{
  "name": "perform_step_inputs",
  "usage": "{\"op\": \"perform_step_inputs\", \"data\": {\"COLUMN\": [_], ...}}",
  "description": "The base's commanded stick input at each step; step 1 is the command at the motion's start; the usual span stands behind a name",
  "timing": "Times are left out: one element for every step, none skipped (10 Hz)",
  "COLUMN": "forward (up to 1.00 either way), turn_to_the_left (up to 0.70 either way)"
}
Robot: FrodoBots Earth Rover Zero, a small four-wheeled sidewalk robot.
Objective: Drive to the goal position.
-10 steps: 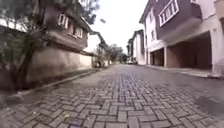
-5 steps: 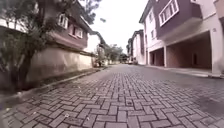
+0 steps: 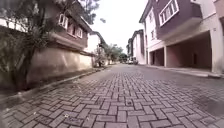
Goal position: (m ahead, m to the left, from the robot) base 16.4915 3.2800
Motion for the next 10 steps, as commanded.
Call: {"op": "perform_step_inputs", "data": {"forward": [0.69, 0.69, 0.69, 0.69, 0.6, 0.18, 0.06, 0.69, 0.69, 0.69], "turn_to_the_left": [0.03, 0.03, 0.03, 0.03, 0.03, 0.01, 0.01, 0.03, 0.03, 0.03]}}
